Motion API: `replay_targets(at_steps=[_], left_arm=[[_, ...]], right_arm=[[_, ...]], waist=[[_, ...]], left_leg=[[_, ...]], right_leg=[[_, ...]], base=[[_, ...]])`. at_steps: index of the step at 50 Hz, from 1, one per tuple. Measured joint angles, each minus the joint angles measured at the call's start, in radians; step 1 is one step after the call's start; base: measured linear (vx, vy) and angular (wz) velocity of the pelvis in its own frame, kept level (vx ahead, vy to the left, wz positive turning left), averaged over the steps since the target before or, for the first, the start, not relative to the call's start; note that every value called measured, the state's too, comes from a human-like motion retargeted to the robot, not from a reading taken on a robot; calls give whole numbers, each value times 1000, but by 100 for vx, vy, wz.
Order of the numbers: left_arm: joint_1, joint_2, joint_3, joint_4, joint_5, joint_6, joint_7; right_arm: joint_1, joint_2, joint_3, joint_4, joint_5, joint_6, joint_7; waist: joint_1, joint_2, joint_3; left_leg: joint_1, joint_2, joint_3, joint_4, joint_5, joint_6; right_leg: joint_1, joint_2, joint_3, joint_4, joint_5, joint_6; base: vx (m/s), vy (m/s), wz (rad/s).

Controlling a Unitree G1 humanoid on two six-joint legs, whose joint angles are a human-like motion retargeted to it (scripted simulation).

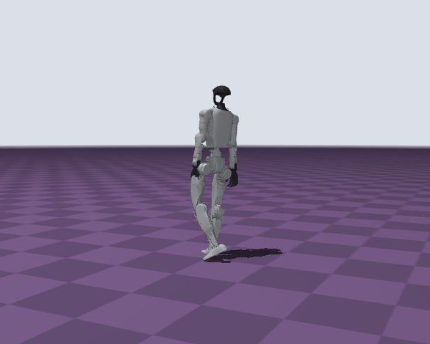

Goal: Upper body actions

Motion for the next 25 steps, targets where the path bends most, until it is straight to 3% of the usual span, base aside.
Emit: replay_targets(at_steps=[3, 7, 8, 10, 11, 14, 25], left_arm=[[-4, -6, -8, -4, 0, -7, 4], [-8, -8, -21, 5, 5, -7, 4], [-8, -7, -25, 8, 7, -7, 4], [-3, -7, -32, 16, 12, -7, 5], [4, -9, -33, 22, 15, -8, 6], [16, -8, -15, 46, 28, -4, 0], [44, 21, 54, 99, 27, 15, 26]], right_arm=[[-1, 0, 0, -9, -9, 2, 4], [-3, 2, -5, -11, -5, 2, 2], [-2, 3, -7, -10, -2, 1, 3], [4, 4, -8, -8, 1, 2, 6], [8, 3, -8, -5, -3, 4, 6], [10, 6, 0, 1, -26, 24, 6], [14, 42, 48, 14, -77, 42, 27]], waist=[[5, 21, 3], [29, 68, 13], [36, 80, 18], [58, 92, 26], [52, 93, 18], [16, 111, -13], [6, 98, -66]], left_leg=[[-46, -8, -43, -85, -72, 10], [-101, -44, -190, -267, -109, -34], [-107, -55, -232, -323, -104, -51], [-113, -80, -280, -432, 26, -13], [-102, -97, -312, -447, 3, -3], [-91, -63, -239, -472, -7, -16], [-20, -114, -207, -556, 3, 38]], right_leg=[[-6, 16, 25, -1, 7, 4], [1, 71, 53, -5, 8, 4], [8, 88, 57, -6, 7, 2], [28, 110, 80, -6, 2, 1], [30, 109, 88, -3, -2, 3], [20, 116, 93, 8, -11, 10], [34, 120, 121, 20, -17, 20]], base=[[-4, -6, -67], [4, -7, -77], [16, -9, -80], [20, -6, -77], [29, -1, -43], [32, -1, -9], [26, -4, -31]])
